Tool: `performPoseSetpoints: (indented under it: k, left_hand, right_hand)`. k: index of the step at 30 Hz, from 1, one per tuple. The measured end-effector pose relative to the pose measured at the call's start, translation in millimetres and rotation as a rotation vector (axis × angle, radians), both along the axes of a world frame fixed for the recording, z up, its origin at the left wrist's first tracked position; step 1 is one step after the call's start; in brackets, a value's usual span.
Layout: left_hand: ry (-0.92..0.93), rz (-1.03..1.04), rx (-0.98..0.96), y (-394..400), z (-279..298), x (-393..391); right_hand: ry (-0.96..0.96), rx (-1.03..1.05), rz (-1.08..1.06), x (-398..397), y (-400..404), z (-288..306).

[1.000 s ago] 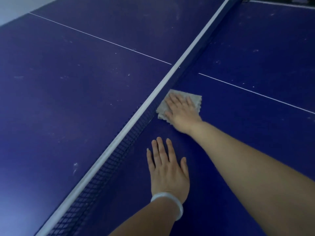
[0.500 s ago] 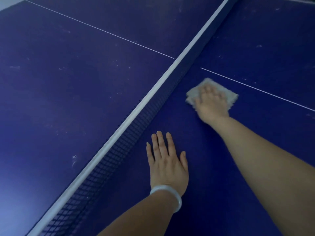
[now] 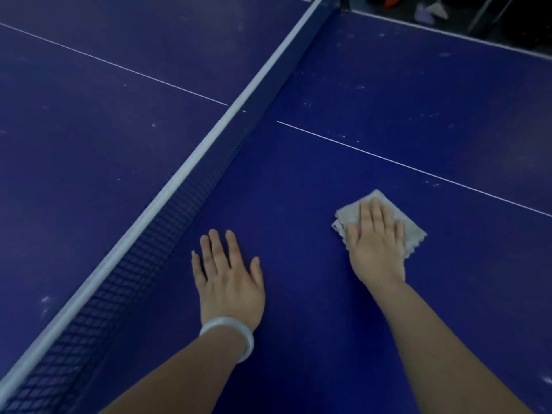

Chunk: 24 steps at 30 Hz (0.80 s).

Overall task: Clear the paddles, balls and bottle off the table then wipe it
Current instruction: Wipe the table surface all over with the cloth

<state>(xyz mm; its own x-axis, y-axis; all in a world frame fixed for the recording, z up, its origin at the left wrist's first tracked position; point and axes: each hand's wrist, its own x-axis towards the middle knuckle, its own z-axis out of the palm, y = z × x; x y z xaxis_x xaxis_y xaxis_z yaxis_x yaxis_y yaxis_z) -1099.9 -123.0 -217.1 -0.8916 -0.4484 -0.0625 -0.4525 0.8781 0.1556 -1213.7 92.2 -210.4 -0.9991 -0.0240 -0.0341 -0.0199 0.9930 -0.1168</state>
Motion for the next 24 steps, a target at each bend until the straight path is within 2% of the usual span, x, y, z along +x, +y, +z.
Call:
performPoseSetpoints:
  k: [5,8,11,13,16,18,24]
  left_hand:
    - [0.042,-0.013,0.033,-1,4,2]
    - [0.134,0.001,0.172,6,10,-1]
    - [0.155,-0.182,0.273,49,16,-12]
    - [0.094,-0.251,0.227,85,14,-15]
    - [-0.003,-0.221,0.06,111,5,-13]
    - [-0.019,-0.219,-0.004,113,0,-12]
    - [-0.023,-0.226,-0.015,113,-1,-12]
  right_hand:
    - [-0.044,0.011,0.008,13,4,-3]
    - [-0.061,0.022,0.034,10,8,-1]
    - [-0.068,-0.001,0.06,10,11,-2]
    - [-0.077,-0.032,0.102,5,17,0]
    - [-0.099,-0.05,0.165,-2,38,2]
    - [-0.077,-0.035,0.105,-3,60,-2]
    - [-0.064,-0.026,-0.3,-39,131,-2]
